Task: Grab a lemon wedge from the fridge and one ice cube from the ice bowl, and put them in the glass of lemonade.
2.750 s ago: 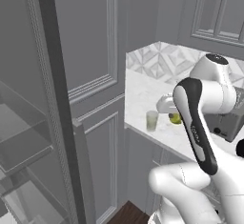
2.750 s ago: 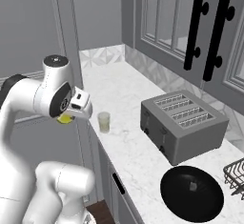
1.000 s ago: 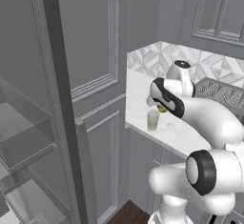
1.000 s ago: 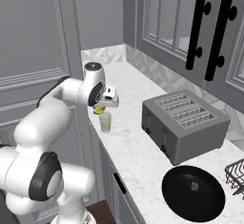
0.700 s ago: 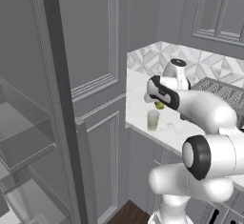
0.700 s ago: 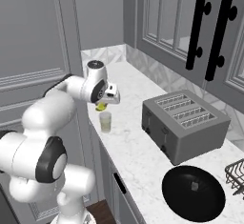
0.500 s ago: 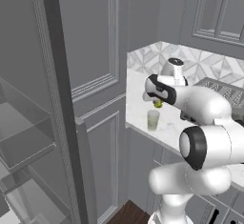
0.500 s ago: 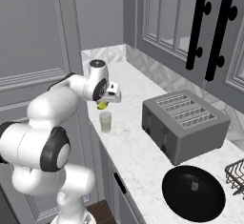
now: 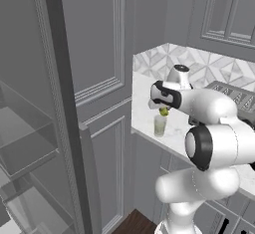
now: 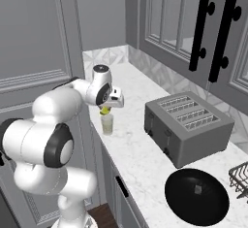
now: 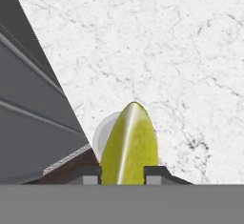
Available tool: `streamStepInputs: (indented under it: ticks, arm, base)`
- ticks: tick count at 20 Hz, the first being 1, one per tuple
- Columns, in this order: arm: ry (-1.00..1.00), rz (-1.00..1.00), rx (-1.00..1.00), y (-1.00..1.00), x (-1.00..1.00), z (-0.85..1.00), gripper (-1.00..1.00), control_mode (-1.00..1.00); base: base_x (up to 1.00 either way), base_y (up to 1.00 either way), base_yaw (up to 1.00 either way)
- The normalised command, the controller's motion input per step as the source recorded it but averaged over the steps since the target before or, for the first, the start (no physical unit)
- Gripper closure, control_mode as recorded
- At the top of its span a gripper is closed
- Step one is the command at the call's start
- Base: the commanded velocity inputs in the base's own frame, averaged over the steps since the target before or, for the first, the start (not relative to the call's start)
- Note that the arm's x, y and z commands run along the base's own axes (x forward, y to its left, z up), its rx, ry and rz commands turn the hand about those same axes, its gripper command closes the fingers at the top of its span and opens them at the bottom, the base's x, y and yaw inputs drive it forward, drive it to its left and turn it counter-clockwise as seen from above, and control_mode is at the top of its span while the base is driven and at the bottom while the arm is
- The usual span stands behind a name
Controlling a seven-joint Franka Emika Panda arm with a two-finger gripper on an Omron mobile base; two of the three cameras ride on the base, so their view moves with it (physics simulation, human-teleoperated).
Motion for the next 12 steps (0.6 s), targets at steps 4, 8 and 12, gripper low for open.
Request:
streamStepInputs:
  ticks: [4,8,12]
  arm:
    - [0.00,0.00,0.00,0.00,0.38,0.00,1.00,-1.00]
    - [0.00,0.00,0.00,0.00,0.08,-0.03,1.00,-1.00]
    - [0.00,0.00,0.00,0.00,0.00,-0.32,1.00,-1.00]
  base:
    - [0.00,0.00,0.00]
    - [0.00,0.00,0.00]
    - [0.00,0.00,0.00]
